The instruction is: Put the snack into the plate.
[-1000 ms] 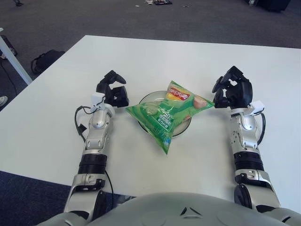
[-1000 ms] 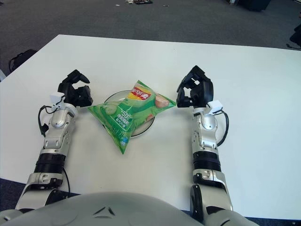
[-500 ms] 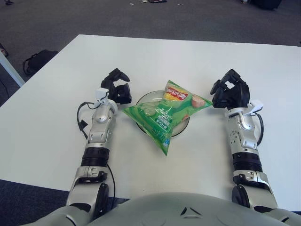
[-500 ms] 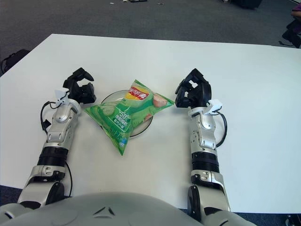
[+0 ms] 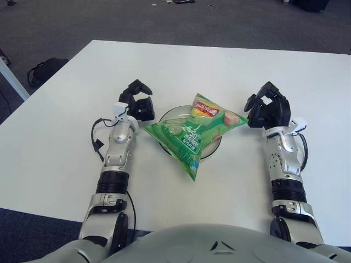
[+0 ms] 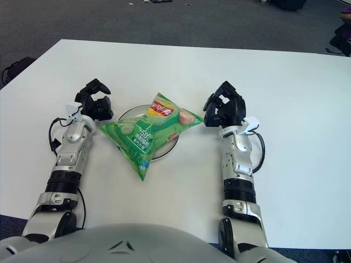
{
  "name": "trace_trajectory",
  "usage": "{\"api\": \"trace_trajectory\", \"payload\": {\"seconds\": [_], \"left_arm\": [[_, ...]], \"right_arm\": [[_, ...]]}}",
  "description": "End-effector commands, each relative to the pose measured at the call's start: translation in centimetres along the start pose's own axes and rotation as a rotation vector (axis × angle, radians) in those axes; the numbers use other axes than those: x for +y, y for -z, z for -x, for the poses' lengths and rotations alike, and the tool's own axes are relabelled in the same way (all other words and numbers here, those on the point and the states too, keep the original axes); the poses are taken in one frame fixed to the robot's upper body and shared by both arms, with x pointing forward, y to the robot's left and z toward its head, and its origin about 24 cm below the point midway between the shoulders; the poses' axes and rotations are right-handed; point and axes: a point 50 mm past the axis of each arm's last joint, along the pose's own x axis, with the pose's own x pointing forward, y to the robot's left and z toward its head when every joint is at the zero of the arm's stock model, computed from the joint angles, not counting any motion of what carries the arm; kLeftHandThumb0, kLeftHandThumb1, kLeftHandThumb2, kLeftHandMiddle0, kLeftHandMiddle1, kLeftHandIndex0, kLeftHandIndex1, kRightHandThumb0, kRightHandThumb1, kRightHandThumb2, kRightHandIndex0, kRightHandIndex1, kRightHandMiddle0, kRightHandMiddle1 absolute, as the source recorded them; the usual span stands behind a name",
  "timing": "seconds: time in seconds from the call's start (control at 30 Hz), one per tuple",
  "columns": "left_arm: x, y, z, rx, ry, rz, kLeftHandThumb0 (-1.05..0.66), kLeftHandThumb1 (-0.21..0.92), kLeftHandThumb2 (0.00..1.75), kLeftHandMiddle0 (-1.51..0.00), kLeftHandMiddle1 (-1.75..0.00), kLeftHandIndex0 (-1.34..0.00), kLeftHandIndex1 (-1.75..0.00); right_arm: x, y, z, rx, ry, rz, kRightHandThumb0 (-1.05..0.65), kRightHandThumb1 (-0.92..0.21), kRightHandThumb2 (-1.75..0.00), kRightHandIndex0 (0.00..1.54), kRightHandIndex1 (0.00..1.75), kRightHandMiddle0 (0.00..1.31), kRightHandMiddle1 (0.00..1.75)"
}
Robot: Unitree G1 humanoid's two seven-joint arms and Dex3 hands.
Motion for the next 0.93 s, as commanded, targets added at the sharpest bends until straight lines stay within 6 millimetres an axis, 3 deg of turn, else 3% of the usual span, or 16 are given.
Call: {"api": "trace_trajectory", "payload": {"seconds": [0.0, 0.9], "left_arm": [[-0.37, -0.56, 0.01, -0.040, 0.001, -0.023, -0.53, 0.20, 1.46, -1.39, -1.75, -0.71, -1.75], [-1.12, -1.07, 0.24, -0.078, 0.058, -0.026, -0.53, 0.21, 1.46, -1.39, -1.75, -0.71, -1.75]], "right_arm": [[-1.24, 4.51, 4.36, 0.197, 0.089, -0.055, -0.01, 0.10, -1.75, 0.95, 1.63, 0.71, 1.75], [-1.53, 4.19, 5.05, 0.212, 0.112, -0.047, -0.01, 0.10, -1.75, 0.95, 1.64, 0.71, 1.75]]}}
